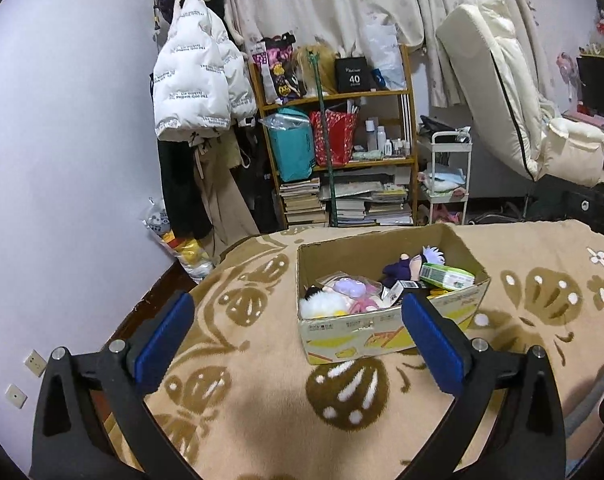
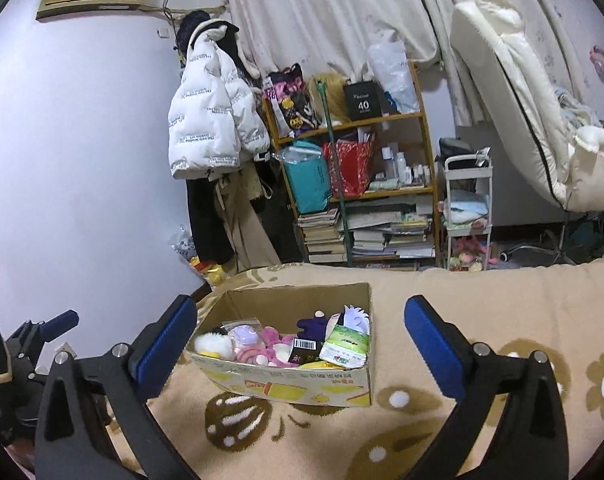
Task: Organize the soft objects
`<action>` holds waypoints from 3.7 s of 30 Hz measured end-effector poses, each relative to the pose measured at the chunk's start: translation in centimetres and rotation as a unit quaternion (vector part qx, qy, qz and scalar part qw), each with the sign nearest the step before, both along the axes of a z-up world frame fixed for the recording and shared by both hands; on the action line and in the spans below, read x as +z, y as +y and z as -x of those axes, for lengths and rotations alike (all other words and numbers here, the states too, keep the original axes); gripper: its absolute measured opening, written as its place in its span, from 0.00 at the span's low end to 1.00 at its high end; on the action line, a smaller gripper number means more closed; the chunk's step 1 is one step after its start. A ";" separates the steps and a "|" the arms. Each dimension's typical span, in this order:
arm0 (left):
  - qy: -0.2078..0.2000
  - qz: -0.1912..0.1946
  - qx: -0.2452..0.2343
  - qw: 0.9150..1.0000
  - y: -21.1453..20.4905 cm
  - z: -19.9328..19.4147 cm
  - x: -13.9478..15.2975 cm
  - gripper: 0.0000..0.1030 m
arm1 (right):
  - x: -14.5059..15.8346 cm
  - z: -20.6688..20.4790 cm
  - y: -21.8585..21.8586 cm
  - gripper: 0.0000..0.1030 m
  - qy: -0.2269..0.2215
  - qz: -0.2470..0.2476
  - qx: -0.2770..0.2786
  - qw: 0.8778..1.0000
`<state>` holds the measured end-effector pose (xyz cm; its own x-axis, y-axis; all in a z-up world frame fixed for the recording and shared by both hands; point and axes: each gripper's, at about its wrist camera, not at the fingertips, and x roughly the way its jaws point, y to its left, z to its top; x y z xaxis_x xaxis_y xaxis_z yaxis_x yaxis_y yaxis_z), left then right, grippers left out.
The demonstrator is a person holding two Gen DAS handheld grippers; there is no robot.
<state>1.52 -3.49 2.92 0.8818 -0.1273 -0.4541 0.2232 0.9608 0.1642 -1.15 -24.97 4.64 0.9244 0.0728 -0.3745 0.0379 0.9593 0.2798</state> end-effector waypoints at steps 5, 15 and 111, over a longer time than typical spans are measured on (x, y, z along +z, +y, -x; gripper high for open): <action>-0.013 0.013 -0.005 1.000 0.6 1.9 0.8 0.99 | 0.5 1.7 0.2 1.00 -0.003 0.007 0.001 1.000; -0.028 0.028 -0.009 0.999 1.4 4.0 0.7 0.99 | 0.3 3.8 0.4 1.00 -0.015 0.030 -0.001 0.999; 0.007 0.040 0.014 0.999 2.0 2.4 -3.5 0.99 | -2.5 3.2 -0.5 1.00 0.003 0.048 -0.030 0.998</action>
